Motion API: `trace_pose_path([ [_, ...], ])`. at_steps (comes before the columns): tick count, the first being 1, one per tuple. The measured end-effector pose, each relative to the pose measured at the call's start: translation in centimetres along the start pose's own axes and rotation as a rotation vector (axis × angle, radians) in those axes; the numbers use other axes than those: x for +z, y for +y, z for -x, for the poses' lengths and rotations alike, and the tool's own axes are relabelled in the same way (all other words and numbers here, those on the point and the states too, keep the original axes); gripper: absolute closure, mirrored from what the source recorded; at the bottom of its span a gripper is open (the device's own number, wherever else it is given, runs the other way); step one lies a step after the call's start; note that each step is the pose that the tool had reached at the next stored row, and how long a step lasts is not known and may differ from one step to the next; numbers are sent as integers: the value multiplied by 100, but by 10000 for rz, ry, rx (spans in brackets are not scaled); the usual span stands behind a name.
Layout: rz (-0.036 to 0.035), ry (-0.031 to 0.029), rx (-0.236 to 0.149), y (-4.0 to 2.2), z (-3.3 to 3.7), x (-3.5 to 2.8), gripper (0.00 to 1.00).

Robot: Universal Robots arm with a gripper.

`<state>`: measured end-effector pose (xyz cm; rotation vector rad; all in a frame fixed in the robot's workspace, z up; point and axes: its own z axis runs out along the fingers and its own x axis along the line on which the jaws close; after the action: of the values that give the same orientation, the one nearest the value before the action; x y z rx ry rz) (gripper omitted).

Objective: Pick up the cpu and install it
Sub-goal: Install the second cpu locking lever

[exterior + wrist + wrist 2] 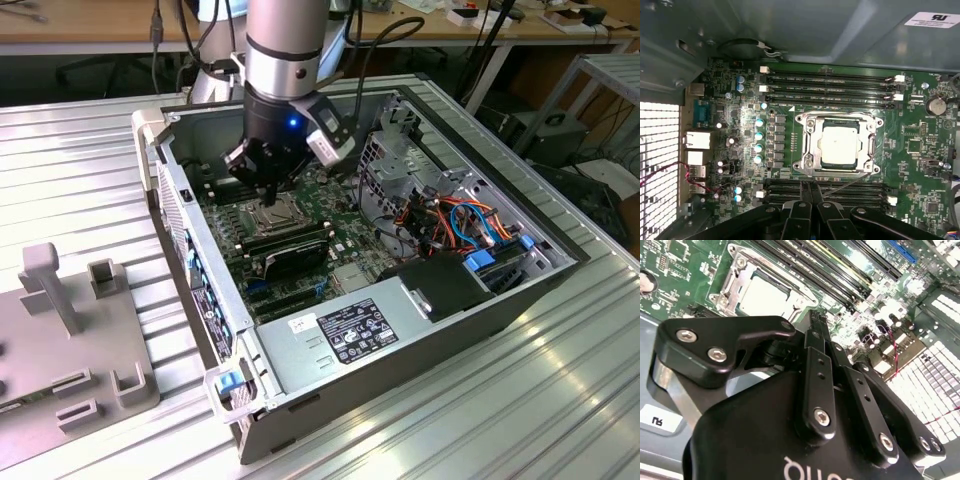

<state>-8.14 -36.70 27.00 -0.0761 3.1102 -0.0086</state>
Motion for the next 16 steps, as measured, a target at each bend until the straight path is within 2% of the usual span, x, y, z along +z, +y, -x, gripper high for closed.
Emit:
trace_pose_path([
  [6,-1,3,-1,-8,160,4,89],
  [10,-1,2,-1,-15,293,9,89],
  [13,0,2,0,-22,318,10,89],
  [16,-1,2,-2,-58,316,9,89],
])
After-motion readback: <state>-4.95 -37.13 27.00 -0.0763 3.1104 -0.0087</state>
